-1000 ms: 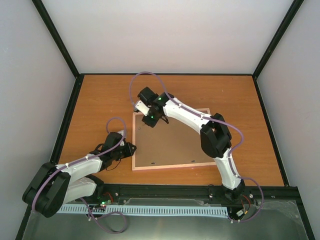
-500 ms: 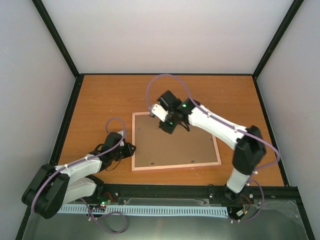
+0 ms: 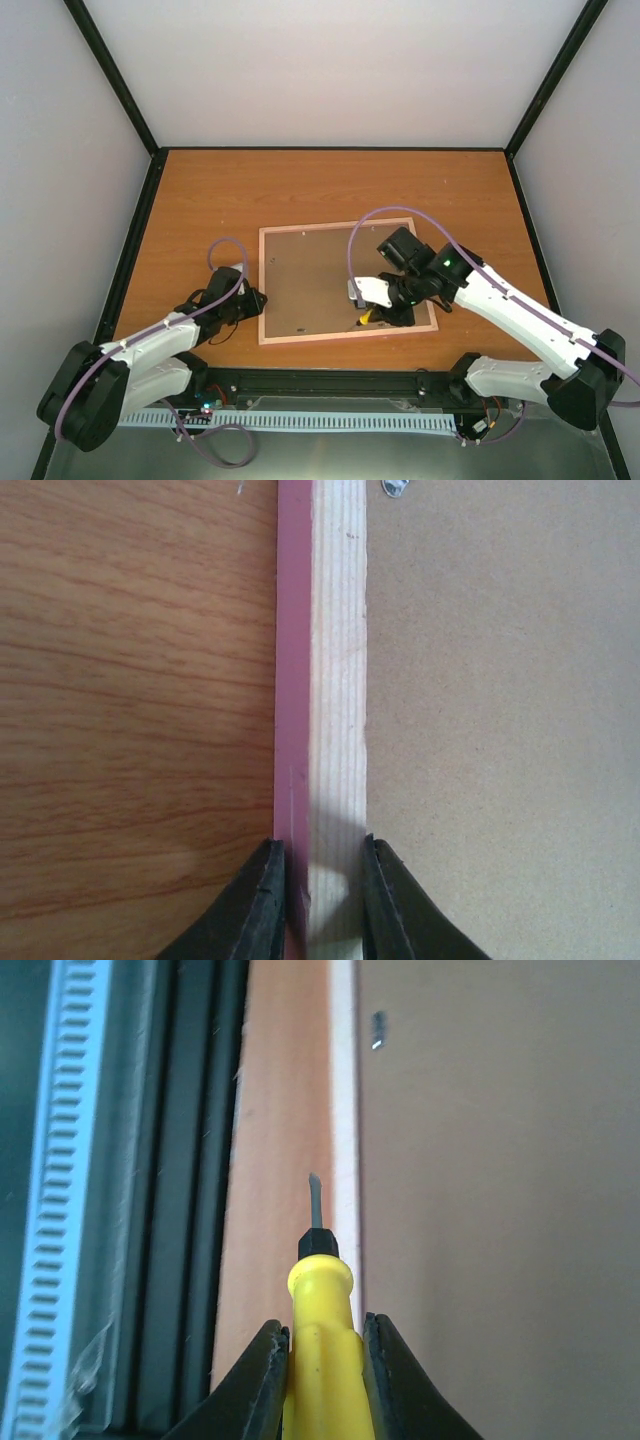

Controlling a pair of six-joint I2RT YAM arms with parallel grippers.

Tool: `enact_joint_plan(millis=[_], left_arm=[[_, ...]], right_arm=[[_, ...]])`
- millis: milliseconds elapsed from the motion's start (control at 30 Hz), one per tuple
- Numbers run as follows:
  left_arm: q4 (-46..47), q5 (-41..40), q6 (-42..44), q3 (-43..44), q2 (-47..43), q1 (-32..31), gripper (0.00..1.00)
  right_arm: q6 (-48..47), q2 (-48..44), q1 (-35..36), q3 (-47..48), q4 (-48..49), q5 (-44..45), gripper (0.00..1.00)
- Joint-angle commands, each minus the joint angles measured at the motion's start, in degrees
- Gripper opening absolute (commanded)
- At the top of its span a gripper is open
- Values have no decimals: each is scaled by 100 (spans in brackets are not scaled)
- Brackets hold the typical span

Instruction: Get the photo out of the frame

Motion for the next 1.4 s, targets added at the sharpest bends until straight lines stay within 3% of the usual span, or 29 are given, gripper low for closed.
enact_joint_plan(millis=[0, 133, 267, 400, 567, 733, 933, 1067, 1200, 1367], left_arm=[[-366, -209, -349, 211, 10, -20, 1], [-399, -260, -334, 272, 14, -20, 1], [-1003, -526, -182, 537, -205, -18, 1], [-1790, -998, -28, 1384, -384, -15, 39], [-1543, -1093, 712, 2868, 286, -4, 56], [-1508, -750, 1656, 4837, 2571, 380, 69], [-1674, 0, 2372, 6830, 4872, 842, 74], [-1974, 349, 2644, 7752, 5872, 1031, 74], [-2141, 278, 2827, 8049, 6382, 1052, 74], [-2109, 318, 2915, 7659, 6326, 1060, 72]], right_arm=[[-768, 16, 63, -233, -1025, -135, 3], [-834, 347, 73, -404, -1447, 435, 3], [-556, 340, 67, -631, -986, 1324, 3], [-391, 244, 55, -738, -484, 2252, 3], [-286, 162, -50, -759, -120, 2680, 3], [-255, 224, -212, -859, 221, 3000, 3], [-283, 220, -470, -906, 518, 3208, 3], [-329, 156, -647, -953, 628, 3162, 3], [-422, 158, -839, -975, 798, 3136, 3], [-611, 366, -1216, -814, 979, 3027, 3]])
